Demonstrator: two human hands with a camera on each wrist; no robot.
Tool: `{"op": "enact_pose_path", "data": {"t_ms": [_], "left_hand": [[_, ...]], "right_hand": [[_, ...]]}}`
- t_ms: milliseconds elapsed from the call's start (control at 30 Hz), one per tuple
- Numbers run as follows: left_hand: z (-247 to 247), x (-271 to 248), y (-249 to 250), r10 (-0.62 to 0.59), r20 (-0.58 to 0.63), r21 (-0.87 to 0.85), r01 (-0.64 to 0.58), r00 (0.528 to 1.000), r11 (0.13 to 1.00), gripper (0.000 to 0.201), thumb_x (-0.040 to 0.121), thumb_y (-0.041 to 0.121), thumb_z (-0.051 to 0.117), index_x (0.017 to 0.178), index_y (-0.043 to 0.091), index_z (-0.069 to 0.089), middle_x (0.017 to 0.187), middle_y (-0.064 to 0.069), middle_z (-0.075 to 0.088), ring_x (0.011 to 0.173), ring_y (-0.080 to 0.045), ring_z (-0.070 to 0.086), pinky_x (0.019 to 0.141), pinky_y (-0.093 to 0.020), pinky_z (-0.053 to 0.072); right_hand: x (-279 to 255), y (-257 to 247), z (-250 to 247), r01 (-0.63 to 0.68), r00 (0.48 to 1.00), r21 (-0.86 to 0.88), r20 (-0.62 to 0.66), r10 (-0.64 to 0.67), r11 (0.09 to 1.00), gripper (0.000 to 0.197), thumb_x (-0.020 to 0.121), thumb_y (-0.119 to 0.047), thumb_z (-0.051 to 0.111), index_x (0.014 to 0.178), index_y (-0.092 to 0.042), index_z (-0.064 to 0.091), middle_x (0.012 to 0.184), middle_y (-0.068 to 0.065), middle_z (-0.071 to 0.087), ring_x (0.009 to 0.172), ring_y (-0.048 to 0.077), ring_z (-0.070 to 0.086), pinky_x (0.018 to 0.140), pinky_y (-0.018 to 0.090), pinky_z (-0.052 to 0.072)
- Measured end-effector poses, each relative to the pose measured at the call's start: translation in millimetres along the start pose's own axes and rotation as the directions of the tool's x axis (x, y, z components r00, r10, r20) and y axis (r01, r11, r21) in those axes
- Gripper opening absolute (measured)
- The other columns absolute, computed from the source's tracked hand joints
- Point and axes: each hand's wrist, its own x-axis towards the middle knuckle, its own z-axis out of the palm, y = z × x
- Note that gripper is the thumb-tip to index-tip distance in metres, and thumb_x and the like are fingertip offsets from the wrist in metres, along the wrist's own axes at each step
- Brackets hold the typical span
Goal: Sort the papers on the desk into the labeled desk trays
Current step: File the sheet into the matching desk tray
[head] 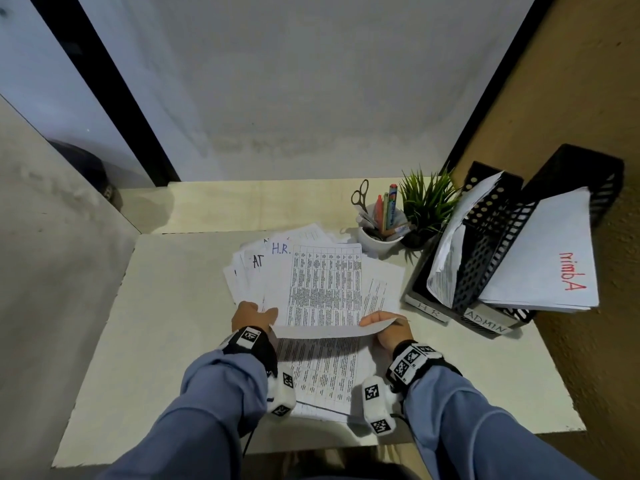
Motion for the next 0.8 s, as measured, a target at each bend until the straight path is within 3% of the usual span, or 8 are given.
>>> {"op": "enact_pose_path", "data": {"t_ms": [100,267,367,500,567,633,700,800], "left_hand": [[2.6,1.2,-5.5,0.054,0.056,-0.034,-0.053,0.997,0.998,0.045,0.079,0.018,0.073,0.115,0.002,0.053,0.121,-0.017,0.057,0.107,-0.032,0.057,0.089,-0.032,0.042],[-0.1,1.5,-7.4,0.095,0.097,-0.043,-0.091,0.991,0.995,0.018,0.078,0.008,0.071,0.077,0.014,0.054,0.095,-0.012,0.061,0.085,-0.023,0.054,0.087,-0.034,0.046],[-1.1,-0.2,-3.2,0.095,0.045,-0.017,-0.094,0.994,0.995,0.014,0.078,0.005,0.067,0.082,0.013,0.056,0.09,-0.007,0.059,0.085,-0.022,0.053,0.081,-0.026,0.043],[-2.2,-0.3,-5.1,0.125,0.088,-0.067,-0.12,0.988,0.991,0.027,0.079,-0.004,0.061,0.104,0.005,0.056,0.09,-0.008,0.054,0.083,-0.023,0.051,0.077,-0.026,0.039],[-1.8,-4.4,-8.8,0.196,0.117,-0.07,-0.189,0.974,0.98,0.016,0.078,-0.004,0.056,0.082,0.01,0.063,0.076,-0.006,0.052,0.076,-0.022,0.046,0.07,-0.027,0.036],[-0.5,-8.5,-13.7,0.234,0.147,-0.167,-0.209,0.961,0.964,0.031,0.073,-0.004,0.053,0.06,0.018,0.071,0.066,-0.005,0.055,0.068,-0.022,0.046,0.068,-0.027,0.035],[-1.2,-12.0,-17.2,0.265,0.162,-0.213,-0.228,0.95,0.95,0.048,0.075,-0.011,0.047,0.046,0.02,0.067,0.062,-0.003,0.057,0.058,-0.021,0.044,0.06,-0.024,0.036],[-3.7,-17.1,-16.8,0.234,0.148,-0.312,-0.18,0.961,0.933,0.053,0.075,-0.018,0.041,0.043,0.018,0.062,0.053,-0.002,0.053,0.057,-0.022,0.044,0.058,-0.023,0.034]], "right_hand": [[-0.4,2.0,-0.7,0.003,1.0,-0.005,-0.005,-0.003,1.0,0.05,0.065,0.024,0.031,0.038,-0.006,0.06,0.042,0.011,0.05,0.046,0.021,0.045,0.047,0.021,0.039],[-0.9,2.3,-2.3,-0.002,1.0,0.016,0.004,0.001,1.0,0.052,0.066,0.025,0.029,0.038,-0.005,0.06,0.044,0.012,0.051,0.049,0.022,0.046,0.051,0.024,0.04],[-5.0,0.1,-1.2,0.012,1.0,0.028,0.023,-0.013,1.0,0.055,0.068,0.029,0.028,0.038,-0.004,0.06,0.042,0.013,0.051,0.048,0.023,0.046,0.047,0.024,0.04],[-14.3,-8.8,-2.8,-0.001,0.999,-0.038,0.046,0.003,0.999,0.049,0.068,0.029,0.031,0.043,-0.002,0.059,0.044,0.013,0.053,0.049,0.024,0.048,0.045,0.023,0.042],[-17.0,-20.0,-6.1,0.003,0.997,-0.299,0.07,0.019,0.954,0.039,0.074,0.022,0.048,0.056,-0.01,0.063,0.056,0.006,0.058,0.056,0.019,0.053,0.046,0.021,0.045],[-17.9,-28.1,-8.9,0.011,0.996,-0.47,0.08,0.03,0.883,0.028,0.073,0.01,0.063,0.067,-0.018,0.06,0.067,-0.001,0.058,0.061,0.012,0.054,0.051,0.019,0.046],[-16.3,-29.1,-8.7,0.023,0.998,-0.491,0.057,0.005,0.871,0.025,0.072,0.006,0.067,0.069,-0.018,0.058,0.067,-0.002,0.057,0.06,0.011,0.053,0.053,0.02,0.044],[-22.6,-29.8,-4.4,0.035,0.999,-0.24,0.031,-0.029,0.97,0.019,0.071,0.022,0.056,0.077,0.005,0.06,0.058,0.006,0.058,0.054,0.016,0.057,0.042,0.018,0.045]]}}
